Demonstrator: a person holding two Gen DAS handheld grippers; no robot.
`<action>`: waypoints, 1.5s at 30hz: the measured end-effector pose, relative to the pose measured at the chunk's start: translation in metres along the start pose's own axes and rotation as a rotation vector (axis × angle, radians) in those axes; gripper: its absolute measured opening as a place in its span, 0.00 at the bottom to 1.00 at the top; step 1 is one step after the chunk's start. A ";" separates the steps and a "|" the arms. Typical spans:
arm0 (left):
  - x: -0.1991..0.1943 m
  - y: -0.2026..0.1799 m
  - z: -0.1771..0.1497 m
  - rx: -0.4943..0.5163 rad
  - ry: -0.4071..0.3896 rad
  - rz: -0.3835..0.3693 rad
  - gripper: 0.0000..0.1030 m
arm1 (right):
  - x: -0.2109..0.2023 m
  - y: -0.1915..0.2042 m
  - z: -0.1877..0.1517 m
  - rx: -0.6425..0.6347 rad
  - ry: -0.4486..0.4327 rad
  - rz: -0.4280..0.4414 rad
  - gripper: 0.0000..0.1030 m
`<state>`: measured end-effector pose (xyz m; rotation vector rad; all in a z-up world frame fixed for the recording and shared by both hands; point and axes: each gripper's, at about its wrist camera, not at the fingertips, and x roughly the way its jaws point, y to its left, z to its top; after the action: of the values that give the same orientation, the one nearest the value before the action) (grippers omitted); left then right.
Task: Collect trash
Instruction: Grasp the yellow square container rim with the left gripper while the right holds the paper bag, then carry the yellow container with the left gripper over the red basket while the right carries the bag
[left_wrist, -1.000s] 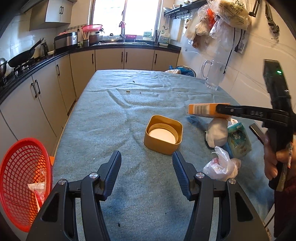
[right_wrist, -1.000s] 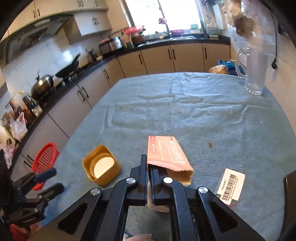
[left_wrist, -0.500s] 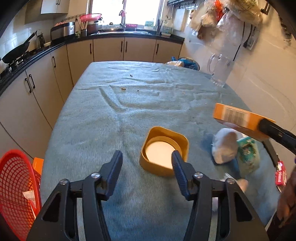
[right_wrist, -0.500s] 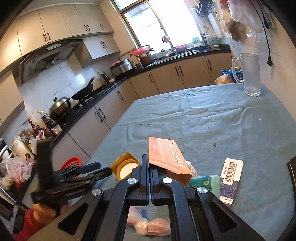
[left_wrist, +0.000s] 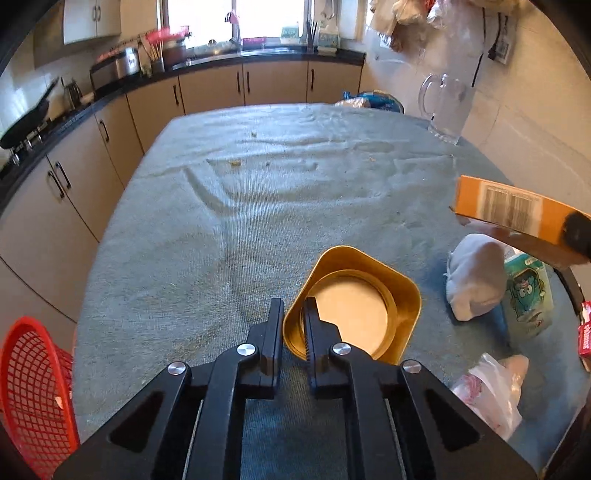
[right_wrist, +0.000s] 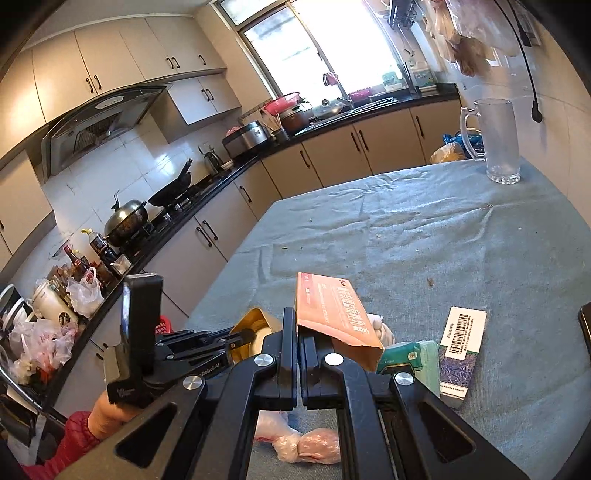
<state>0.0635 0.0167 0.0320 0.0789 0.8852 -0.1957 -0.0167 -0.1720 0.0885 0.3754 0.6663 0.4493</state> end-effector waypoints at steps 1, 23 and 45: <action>-0.003 -0.002 -0.001 0.005 -0.011 0.003 0.09 | 0.000 0.000 0.000 0.000 -0.001 0.001 0.02; -0.089 0.031 -0.033 -0.085 -0.181 0.044 0.09 | -0.006 0.048 -0.021 -0.044 0.013 0.066 0.02; -0.134 0.130 -0.082 -0.243 -0.216 0.148 0.09 | 0.050 0.139 -0.039 -0.159 0.144 0.186 0.02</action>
<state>-0.0549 0.1742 0.0826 -0.1013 0.6792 0.0424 -0.0461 -0.0218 0.0998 0.2565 0.7327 0.7073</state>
